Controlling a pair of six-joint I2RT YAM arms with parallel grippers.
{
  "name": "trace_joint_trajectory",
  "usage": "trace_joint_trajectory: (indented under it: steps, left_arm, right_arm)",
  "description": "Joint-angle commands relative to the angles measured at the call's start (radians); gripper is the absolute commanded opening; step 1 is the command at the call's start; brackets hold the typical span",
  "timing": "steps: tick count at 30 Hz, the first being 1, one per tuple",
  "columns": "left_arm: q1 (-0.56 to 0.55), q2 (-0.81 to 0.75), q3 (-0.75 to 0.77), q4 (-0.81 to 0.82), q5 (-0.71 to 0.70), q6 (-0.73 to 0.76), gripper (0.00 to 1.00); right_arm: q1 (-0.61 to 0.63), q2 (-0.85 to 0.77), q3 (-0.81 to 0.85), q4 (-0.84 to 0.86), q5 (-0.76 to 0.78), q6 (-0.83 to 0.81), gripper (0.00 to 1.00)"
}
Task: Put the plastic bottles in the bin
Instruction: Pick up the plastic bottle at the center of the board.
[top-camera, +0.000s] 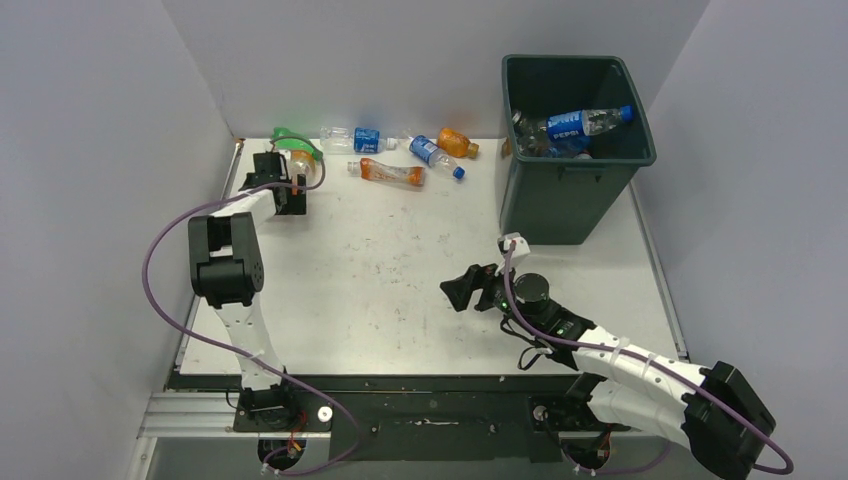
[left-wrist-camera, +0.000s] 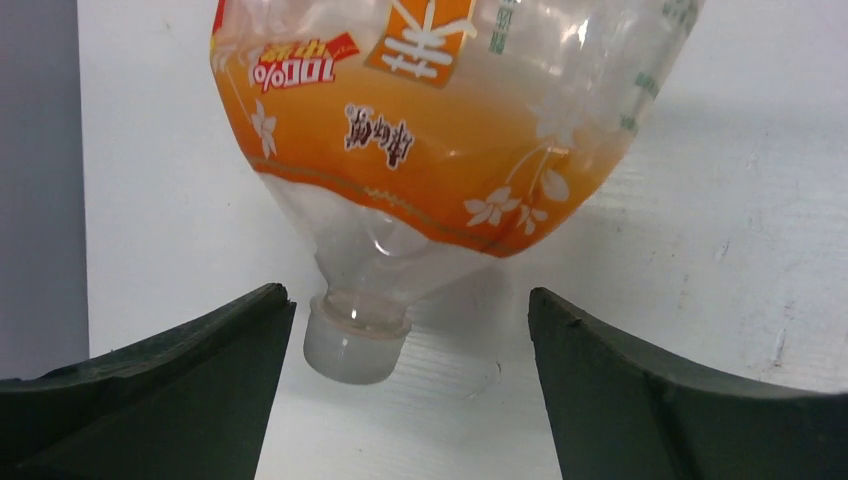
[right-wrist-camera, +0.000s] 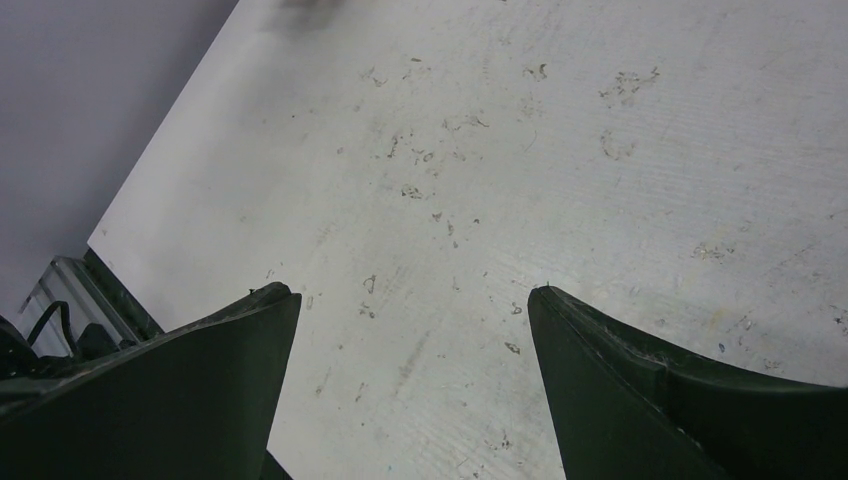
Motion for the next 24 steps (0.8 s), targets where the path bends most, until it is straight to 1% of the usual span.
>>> trace_joint_trajectory:
  steps: [1,5,7,13,17,21,24]
  left_arm:
    - [0.007,0.036,0.114,-0.045,0.05,0.044,0.84]
    - [0.007,0.062,0.154,-0.078,0.058,0.046,0.73]
    - [0.007,0.063,0.156,-0.08,0.058,0.047,0.69]
    - [0.007,0.048,0.132,-0.071,0.072,0.054,0.63]
    - [0.006,0.051,0.132,-0.088,0.072,0.061,0.55]
    - [0.007,0.043,0.117,-0.087,0.067,0.063,0.52]
    - [0.003,0.046,0.116,-0.096,0.054,0.061,0.47]
  right_arm:
    - [0.003,0.026,0.048,0.034,-0.032,-0.029,0.87]
    - [-0.003,0.028,0.038,0.04,-0.038,-0.023,0.87]
    - [-0.005,0.023,0.034,0.04,-0.035,-0.025,0.87]
    - [-0.01,0.017,0.034,0.037,-0.034,-0.026,0.87]
    - [-0.011,0.002,0.032,0.027,-0.028,-0.028,0.87]
    - [-0.011,-0.024,0.029,0.014,-0.015,-0.031,0.87]
    - [-0.011,-0.036,0.031,0.012,-0.013,-0.031,0.87]
